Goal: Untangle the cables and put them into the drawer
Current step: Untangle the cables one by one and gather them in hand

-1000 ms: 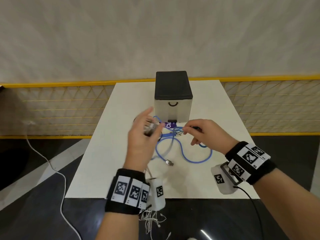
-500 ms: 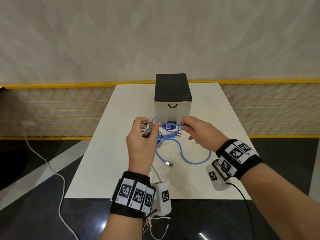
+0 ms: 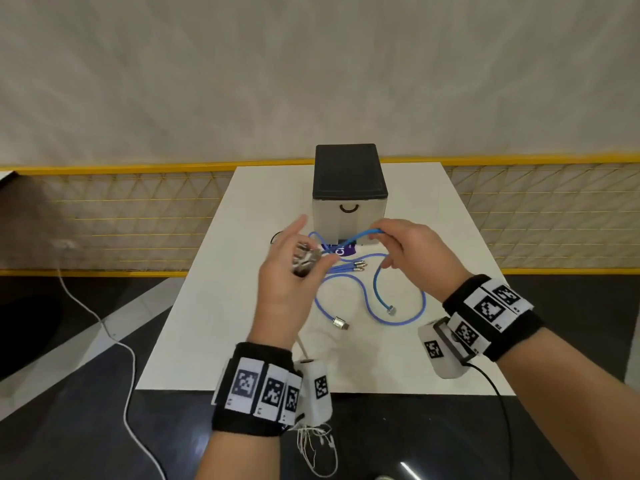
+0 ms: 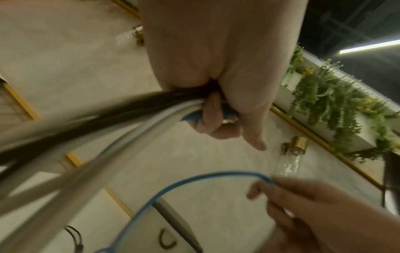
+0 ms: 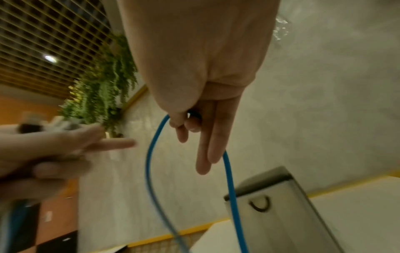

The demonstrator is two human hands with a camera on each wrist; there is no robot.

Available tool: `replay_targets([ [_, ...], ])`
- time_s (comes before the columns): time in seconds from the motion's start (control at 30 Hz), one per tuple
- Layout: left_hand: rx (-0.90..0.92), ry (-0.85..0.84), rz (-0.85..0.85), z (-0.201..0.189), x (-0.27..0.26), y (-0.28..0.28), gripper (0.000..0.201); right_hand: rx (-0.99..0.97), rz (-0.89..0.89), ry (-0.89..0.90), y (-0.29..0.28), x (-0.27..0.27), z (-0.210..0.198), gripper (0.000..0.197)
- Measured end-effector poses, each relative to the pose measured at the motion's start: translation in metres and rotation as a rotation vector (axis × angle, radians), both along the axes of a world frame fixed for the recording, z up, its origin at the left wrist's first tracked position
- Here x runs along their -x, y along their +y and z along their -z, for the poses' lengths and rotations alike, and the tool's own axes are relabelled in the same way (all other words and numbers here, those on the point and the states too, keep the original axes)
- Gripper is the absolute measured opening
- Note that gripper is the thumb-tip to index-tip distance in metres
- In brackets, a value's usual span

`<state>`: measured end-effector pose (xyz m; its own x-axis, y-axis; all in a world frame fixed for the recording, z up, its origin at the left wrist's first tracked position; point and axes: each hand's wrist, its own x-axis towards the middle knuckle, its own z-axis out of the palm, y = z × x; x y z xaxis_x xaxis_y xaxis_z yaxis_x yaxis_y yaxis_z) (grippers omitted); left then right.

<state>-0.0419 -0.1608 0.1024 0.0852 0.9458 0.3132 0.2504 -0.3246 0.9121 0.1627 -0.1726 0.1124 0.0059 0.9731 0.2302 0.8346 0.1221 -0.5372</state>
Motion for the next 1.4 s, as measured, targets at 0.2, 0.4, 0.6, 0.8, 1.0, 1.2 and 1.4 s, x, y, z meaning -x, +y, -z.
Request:
replay_targets([
  [0.2, 0.037, -0.019, 0.130, -0.008, -0.016, -0.015, 0.019, -0.191, -0.088, -0.087, -0.021, 0.017, -0.033, 0.017],
  [0.4, 0.016, -0.081, 0.114, -0.016, 0.013, -0.019, 0.021, 0.248, -0.166, -0.091, -0.058, 0.009, -0.007, 0.023],
  [0.6, 0.130, 0.127, 0.209, 0.002, 0.026, -0.038, 0.019, 0.551, -0.212, 0.090, -0.077, 0.034, 0.051, 0.023],
  [0.8, 0.215, 0.065, 0.129, 0.002, 0.038, -0.057, 0.011, 0.834, -0.320, -0.052, -0.101, 0.043, 0.114, 0.022],
  [1.0, 0.235, -0.116, 0.169, -0.028, 0.041, -0.075, 0.018, 0.667, -0.291, -0.136, -0.099, 0.047, 0.096, 0.074],
  [1.2, 0.210, -0.133, 0.306, -0.036, 0.022, -0.083, 0.017, 0.399, -0.548, 0.310, -0.084, 0.092, 0.043, 0.065],
  [1.4, 0.146, -0.195, 0.271, -0.039, 0.028, -0.079, 0.018, 0.469, -0.680, 0.284, -0.084, 0.110, 0.088, 0.014],
])
